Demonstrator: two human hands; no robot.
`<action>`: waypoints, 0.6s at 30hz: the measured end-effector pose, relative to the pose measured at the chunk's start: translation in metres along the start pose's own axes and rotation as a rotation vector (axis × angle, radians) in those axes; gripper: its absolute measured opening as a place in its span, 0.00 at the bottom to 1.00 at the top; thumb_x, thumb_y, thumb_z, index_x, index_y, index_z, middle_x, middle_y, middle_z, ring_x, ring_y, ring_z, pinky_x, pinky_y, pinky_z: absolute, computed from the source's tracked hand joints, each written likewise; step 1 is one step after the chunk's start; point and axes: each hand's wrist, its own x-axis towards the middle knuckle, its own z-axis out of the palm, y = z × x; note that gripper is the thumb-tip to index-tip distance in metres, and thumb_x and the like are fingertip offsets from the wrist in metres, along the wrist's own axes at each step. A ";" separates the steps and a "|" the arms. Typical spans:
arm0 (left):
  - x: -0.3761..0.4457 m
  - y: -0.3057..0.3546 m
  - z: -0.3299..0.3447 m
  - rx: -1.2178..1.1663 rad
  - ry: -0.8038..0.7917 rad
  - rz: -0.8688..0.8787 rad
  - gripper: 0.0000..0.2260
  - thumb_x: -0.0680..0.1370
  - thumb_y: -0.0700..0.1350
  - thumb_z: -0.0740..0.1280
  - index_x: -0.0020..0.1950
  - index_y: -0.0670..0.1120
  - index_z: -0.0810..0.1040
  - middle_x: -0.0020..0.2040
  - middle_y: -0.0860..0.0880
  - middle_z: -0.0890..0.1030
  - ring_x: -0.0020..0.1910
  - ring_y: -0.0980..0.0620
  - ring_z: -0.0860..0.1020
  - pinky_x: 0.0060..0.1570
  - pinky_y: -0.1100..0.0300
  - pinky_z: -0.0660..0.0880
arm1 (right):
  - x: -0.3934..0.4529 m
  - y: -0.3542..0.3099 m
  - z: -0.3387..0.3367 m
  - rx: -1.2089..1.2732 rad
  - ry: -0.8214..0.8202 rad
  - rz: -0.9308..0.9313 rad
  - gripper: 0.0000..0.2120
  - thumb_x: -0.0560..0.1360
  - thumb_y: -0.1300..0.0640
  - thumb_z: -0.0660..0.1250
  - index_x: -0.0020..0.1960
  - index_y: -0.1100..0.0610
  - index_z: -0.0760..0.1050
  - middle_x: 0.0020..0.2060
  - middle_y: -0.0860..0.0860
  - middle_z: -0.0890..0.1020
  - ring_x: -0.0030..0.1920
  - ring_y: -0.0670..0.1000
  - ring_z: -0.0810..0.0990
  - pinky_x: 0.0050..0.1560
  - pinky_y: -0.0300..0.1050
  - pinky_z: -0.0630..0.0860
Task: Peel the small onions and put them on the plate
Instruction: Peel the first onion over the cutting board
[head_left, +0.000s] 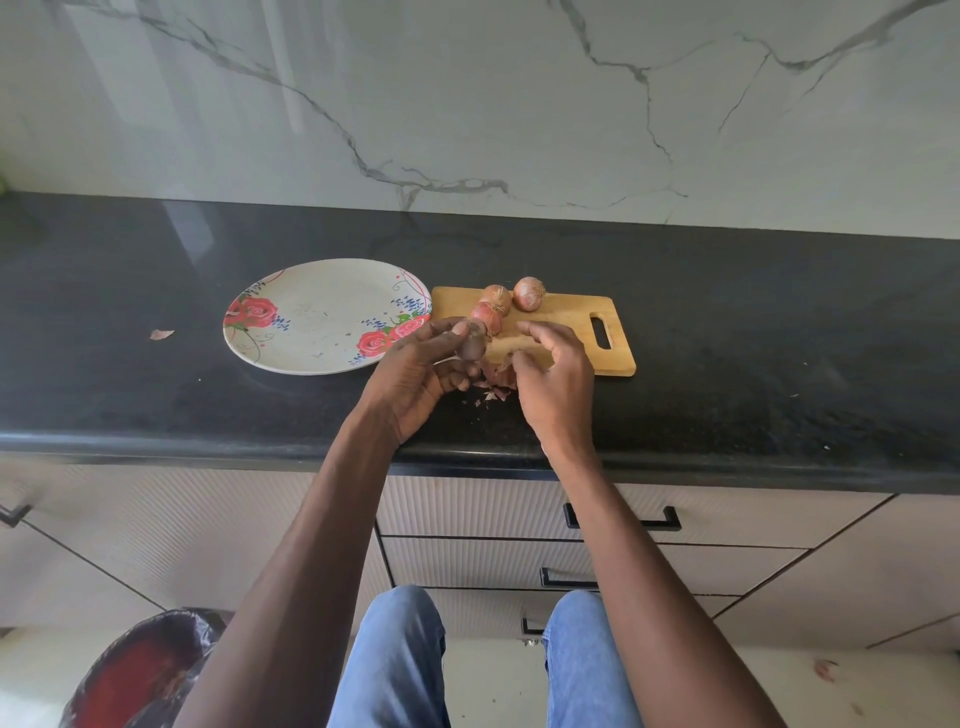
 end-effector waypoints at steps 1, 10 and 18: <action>0.001 -0.001 -0.001 0.002 0.003 0.009 0.09 0.80 0.39 0.67 0.59 0.38 0.76 0.43 0.42 0.80 0.35 0.50 0.79 0.31 0.62 0.76 | 0.000 0.000 0.000 0.037 0.011 -0.033 0.14 0.75 0.64 0.71 0.61 0.57 0.82 0.58 0.49 0.82 0.60 0.45 0.78 0.62 0.39 0.75; -0.001 -0.004 -0.002 0.055 -0.056 0.063 0.17 0.71 0.36 0.74 0.59 0.40 0.80 0.49 0.41 0.82 0.39 0.49 0.78 0.35 0.61 0.75 | 0.001 0.000 -0.004 0.274 -0.088 0.087 0.06 0.75 0.64 0.73 0.52 0.58 0.85 0.45 0.48 0.87 0.46 0.42 0.85 0.47 0.42 0.82; -0.002 -0.004 0.000 0.058 -0.033 0.042 0.10 0.75 0.38 0.72 0.55 0.39 0.78 0.45 0.42 0.82 0.39 0.48 0.78 0.34 0.61 0.76 | -0.001 -0.006 0.000 0.076 -0.168 0.029 0.05 0.82 0.62 0.64 0.50 0.55 0.77 0.47 0.49 0.82 0.48 0.45 0.80 0.42 0.30 0.76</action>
